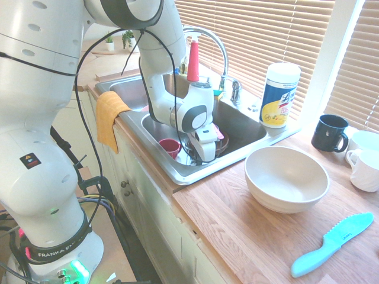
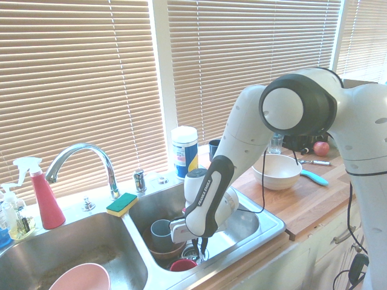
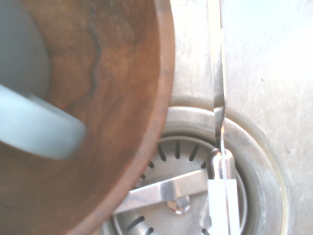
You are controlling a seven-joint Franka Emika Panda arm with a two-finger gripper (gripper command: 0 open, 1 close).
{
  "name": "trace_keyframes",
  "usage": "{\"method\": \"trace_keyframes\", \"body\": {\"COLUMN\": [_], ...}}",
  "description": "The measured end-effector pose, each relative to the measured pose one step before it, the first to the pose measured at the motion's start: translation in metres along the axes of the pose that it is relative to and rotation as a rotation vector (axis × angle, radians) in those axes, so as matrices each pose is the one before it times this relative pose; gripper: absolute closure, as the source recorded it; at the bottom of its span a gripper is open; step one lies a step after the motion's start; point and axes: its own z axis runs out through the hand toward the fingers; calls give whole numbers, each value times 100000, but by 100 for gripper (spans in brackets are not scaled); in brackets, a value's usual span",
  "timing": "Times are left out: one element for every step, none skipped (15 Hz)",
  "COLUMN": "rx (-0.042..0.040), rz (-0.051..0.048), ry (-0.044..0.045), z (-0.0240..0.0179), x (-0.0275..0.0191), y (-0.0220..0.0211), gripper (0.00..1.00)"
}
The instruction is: Put the knife into the sink
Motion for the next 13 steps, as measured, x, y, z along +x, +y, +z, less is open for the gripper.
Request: {"method": "trace_keyframes", "body": {"rx": [631,645,486,440,589,1085,1352,717,331,647,865,448,112], "rz": [44,53,38,111,158,22,-751,-1587,-1881,-1581,-1483,-1469,-1474], "ry": [150,194,160,197,288,317,107,-413,-408,-6,-158,-702,-804], "z": [-331,-362,-299,-309,-446,-880,-1485,-2131,-2624,-2815,-3074,-2665,-2386], "x": [26,63,55,98,163,157,171,202,291,375,329,57,-117], "y": [-135,-135,-106,-95,-119,-269,-429,-474,-443,-313,-205,-64,-5], "gripper": [0,0,0,0,0,0,0,0,0,0,0,0,0]}}
